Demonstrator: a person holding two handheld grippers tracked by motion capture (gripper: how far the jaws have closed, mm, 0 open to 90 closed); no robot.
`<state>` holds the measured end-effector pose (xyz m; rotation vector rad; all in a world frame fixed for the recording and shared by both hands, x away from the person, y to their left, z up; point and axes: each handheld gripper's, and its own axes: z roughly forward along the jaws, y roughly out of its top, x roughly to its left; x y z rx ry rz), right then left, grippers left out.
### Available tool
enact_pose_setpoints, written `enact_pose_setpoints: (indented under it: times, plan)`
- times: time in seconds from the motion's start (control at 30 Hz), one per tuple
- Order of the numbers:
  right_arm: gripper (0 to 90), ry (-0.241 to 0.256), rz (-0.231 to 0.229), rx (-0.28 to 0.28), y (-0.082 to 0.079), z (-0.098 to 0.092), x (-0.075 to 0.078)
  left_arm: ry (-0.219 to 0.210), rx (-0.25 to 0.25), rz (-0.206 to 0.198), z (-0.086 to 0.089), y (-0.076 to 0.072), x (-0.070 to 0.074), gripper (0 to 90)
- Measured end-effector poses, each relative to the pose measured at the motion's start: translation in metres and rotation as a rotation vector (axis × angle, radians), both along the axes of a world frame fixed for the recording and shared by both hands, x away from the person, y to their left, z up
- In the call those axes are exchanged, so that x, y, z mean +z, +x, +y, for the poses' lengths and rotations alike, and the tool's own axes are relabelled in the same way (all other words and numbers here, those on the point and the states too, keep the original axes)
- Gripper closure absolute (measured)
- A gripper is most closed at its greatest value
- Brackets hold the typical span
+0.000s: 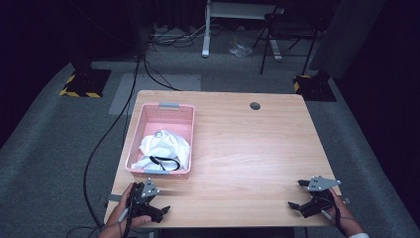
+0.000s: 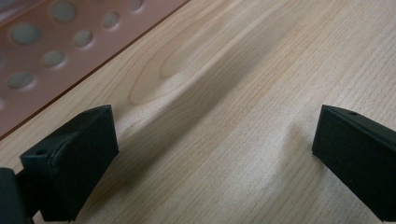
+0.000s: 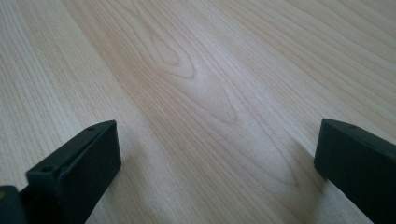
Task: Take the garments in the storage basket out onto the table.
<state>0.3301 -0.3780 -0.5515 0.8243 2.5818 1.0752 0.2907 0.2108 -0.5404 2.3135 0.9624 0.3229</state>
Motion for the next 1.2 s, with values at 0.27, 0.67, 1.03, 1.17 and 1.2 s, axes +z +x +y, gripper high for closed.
enact_pose_setpoints:
  times: [0.27,0.67,1.03,1.17,1.2]
  plan:
    - [0.6,0.000,0.000,0.000,0.0000,0.0000,0.0000,-0.004,0.017,-0.004,0.0007,-0.0006,-0.0004,0.0]
    - [0.6,0.000,0.000,-0.001,0.0000,0.0002,0.0000,0.020,0.014,0.019,0.0014,-0.0011,0.0020,0.0]
    - [0.6,0.001,0.000,-0.002,0.0000,0.0003,0.0000,0.065,0.024,0.054,-0.0005,-0.0023,0.0064,0.2]
    - [0.5,0.001,0.000,-0.003,0.0000,0.0003,0.0000,0.083,0.025,0.050,-0.0012,-0.0033,0.0081,0.6]
    - [0.6,0.001,0.000,-0.002,0.0000,0.0003,0.0000,0.088,0.026,0.049,-0.0015,-0.0036,0.0086,1.1]
